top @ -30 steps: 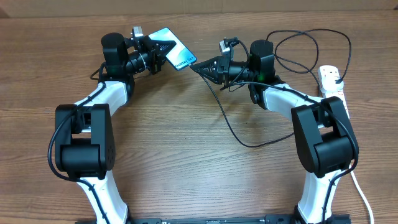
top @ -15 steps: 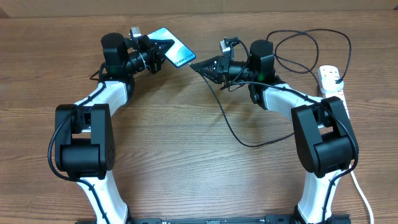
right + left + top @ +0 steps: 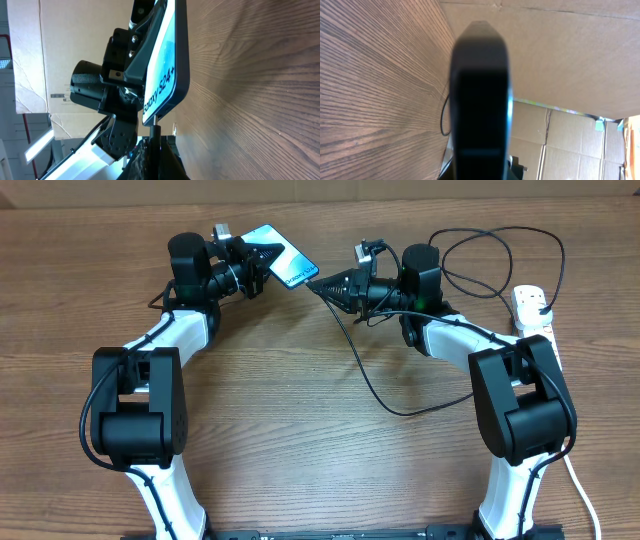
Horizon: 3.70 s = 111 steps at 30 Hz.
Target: Plug charger to phone and switch on socket
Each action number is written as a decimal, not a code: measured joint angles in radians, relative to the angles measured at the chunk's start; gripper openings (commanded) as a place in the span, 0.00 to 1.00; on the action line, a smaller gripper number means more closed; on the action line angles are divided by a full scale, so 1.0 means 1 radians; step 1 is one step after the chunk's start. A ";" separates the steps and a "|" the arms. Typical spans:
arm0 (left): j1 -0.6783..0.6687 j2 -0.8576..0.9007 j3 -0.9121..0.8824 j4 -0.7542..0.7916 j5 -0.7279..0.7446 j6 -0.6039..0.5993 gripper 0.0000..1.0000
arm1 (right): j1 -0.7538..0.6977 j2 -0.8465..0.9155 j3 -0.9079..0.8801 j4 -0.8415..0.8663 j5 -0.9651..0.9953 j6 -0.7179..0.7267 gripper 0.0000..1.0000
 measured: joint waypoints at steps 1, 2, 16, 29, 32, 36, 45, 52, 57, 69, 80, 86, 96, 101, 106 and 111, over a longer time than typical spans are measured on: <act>0.000 0.000 0.000 0.000 0.000 0.000 0.04 | 0.000 0.000 0.000 0.000 0.001 0.000 0.04; 0.000 0.000 0.000 0.000 0.000 -0.001 0.05 | 0.000 0.000 0.000 -0.003 0.002 0.000 0.04; 0.000 0.000 0.000 0.019 0.005 -0.022 0.04 | 0.000 0.000 0.000 -0.043 0.021 0.000 0.04; 0.000 0.000 0.000 0.020 0.001 -0.021 0.04 | -0.001 0.000 0.000 0.024 -0.021 0.023 0.04; 0.000 0.000 0.000 0.019 0.000 -0.021 0.04 | -0.001 0.000 0.000 0.024 -0.021 0.027 0.04; 0.000 0.000 0.000 0.020 0.000 -0.021 0.04 | -0.001 0.000 0.000 0.024 -0.019 0.030 0.04; 0.000 0.000 0.000 0.020 0.000 -0.021 0.04 | -0.001 0.000 0.000 0.002 0.002 0.031 0.04; 0.000 0.000 0.000 0.020 -0.001 -0.021 0.04 | -0.001 0.000 0.000 0.003 0.007 0.031 0.04; 0.000 0.000 0.000 0.020 -0.003 -0.021 0.04 | -0.001 0.000 0.000 0.003 0.009 0.034 0.04; 0.000 0.000 0.000 0.020 -0.007 -0.021 0.04 | -0.001 0.000 0.000 0.002 0.015 0.047 0.04; 0.000 0.000 0.000 0.019 -0.007 -0.021 0.04 | -0.001 0.000 0.000 0.003 0.015 0.062 0.04; 0.000 0.000 0.000 0.019 -0.007 -0.021 0.04 | -0.001 0.000 0.000 0.005 0.014 0.075 0.04; 0.000 0.000 0.000 0.018 -0.007 -0.021 0.04 | -0.001 0.000 0.000 0.006 0.007 0.082 0.04; 0.000 0.000 0.000 0.018 -0.007 -0.020 0.04 | -0.001 0.000 0.000 0.006 0.004 0.082 0.04; 0.000 0.000 0.000 0.018 -0.007 -0.020 0.04 | -0.001 0.000 0.000 0.006 0.004 0.083 0.04; 0.000 0.000 0.000 0.018 -0.007 -0.018 0.04 | -0.001 0.000 0.000 0.006 0.006 0.082 0.04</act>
